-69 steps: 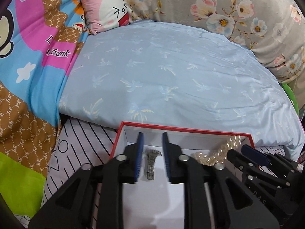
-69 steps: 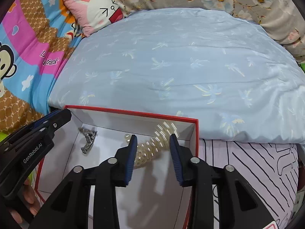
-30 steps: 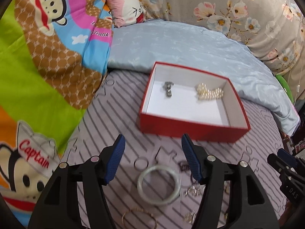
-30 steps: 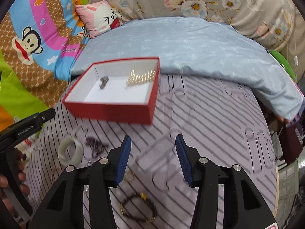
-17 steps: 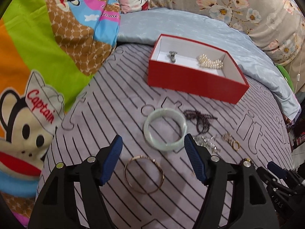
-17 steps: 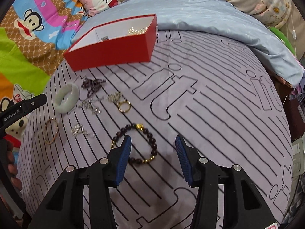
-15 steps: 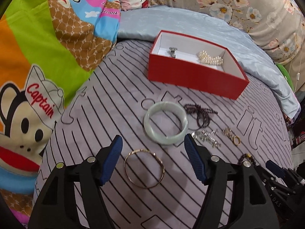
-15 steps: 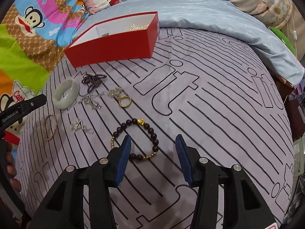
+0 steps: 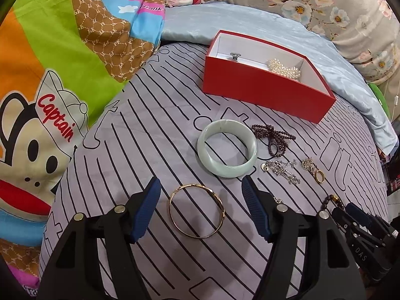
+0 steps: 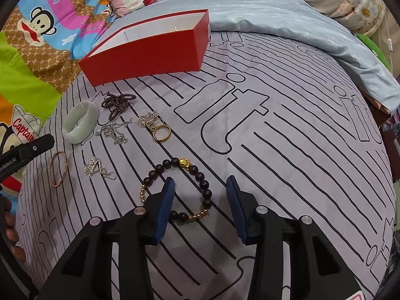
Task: Organize jewelry
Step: 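Move the left gripper to the jade bangle while the right gripper approaches the beaded bracelet, then grasp the jade bangle rim with the left gripper while the right gripper grasps the beaded bracelet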
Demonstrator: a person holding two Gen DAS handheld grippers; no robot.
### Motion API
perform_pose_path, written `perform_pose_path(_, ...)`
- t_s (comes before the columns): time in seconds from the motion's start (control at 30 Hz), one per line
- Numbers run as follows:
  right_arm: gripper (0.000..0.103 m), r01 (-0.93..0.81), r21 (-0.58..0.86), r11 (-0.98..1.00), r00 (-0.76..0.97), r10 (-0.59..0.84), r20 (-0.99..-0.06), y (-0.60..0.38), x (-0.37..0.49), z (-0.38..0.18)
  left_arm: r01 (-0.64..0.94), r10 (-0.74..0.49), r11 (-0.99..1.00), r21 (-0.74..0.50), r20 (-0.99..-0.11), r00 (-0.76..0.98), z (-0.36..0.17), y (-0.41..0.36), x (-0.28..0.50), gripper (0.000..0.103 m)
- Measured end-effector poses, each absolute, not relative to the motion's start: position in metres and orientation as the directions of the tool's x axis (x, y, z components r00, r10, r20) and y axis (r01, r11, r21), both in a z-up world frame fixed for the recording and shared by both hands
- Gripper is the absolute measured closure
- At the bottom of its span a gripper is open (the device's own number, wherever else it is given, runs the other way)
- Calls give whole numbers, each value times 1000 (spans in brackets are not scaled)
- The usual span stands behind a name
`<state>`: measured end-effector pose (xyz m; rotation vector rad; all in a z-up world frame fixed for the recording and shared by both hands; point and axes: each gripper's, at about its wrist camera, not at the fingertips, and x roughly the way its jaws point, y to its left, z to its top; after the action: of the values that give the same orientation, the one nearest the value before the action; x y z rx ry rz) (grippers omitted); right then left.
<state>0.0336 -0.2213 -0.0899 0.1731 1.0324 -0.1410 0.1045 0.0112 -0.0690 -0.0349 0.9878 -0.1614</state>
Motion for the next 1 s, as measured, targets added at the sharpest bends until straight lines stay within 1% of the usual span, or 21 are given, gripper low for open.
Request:
perform_pose_path(0.17, 72, 196, 59, 979, 508, -50, -860, -221, 34, -91, 123, -149, 988, -98, -829, 539, -70, 10, 105, 38)
perform_pose_path(0.33, 86, 189, 35, 981, 504, -66, -861, -220, 33, -91, 125, -152, 987, -99, -830, 537, -70, 9, 107, 38)
perform_pose_path(0.4, 93, 186, 38, 982, 503, -62, -862, -220, 34, -91, 127, -153, 987, -100, -829, 538, -70, 9, 108, 38)
perform_pose_path(0.43, 95, 185, 40, 982, 503, -59, -863, -219, 33, -91, 126, -152, 987, -100, -830, 537, -70, 9, 108, 38)
perform_pose_path(0.9, 96, 194, 93, 977, 508, -19, -861, -220, 29, -84, 110, -144, 989, -100, -829, 540, -72, 12, 134, 39)
perform_pose_path(1.0, 96, 190, 98, 977, 514, -14, -858, -219, 30, -80, 108, -137, 990, -94, -831, 540, -75, 9, 145, 41)
